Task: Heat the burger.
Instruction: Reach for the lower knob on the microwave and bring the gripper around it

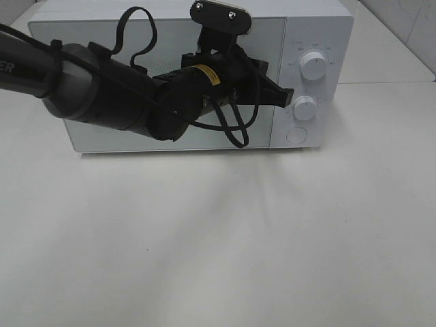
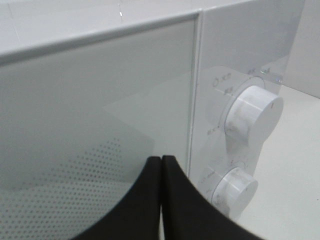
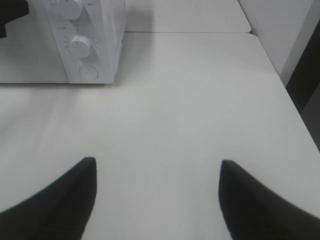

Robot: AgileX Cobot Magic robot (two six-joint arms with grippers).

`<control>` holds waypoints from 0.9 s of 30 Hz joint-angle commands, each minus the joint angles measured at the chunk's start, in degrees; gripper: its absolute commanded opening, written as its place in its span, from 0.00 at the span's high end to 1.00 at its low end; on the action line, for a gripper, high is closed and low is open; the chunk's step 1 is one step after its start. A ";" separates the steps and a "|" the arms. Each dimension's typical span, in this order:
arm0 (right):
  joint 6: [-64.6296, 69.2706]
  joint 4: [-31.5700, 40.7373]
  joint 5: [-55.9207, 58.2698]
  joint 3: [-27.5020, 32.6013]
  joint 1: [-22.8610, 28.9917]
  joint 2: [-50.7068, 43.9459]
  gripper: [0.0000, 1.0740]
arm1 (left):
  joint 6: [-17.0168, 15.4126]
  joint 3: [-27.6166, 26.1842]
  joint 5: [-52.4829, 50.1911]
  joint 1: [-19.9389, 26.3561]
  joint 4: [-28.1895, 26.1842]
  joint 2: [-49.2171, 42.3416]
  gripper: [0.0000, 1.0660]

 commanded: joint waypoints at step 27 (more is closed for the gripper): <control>-0.40 0.00 -0.80 0.06 -0.17 -1.72 0.36 | 47.84 8.88 15.70 -7.45 -56.89 -18.79 0.06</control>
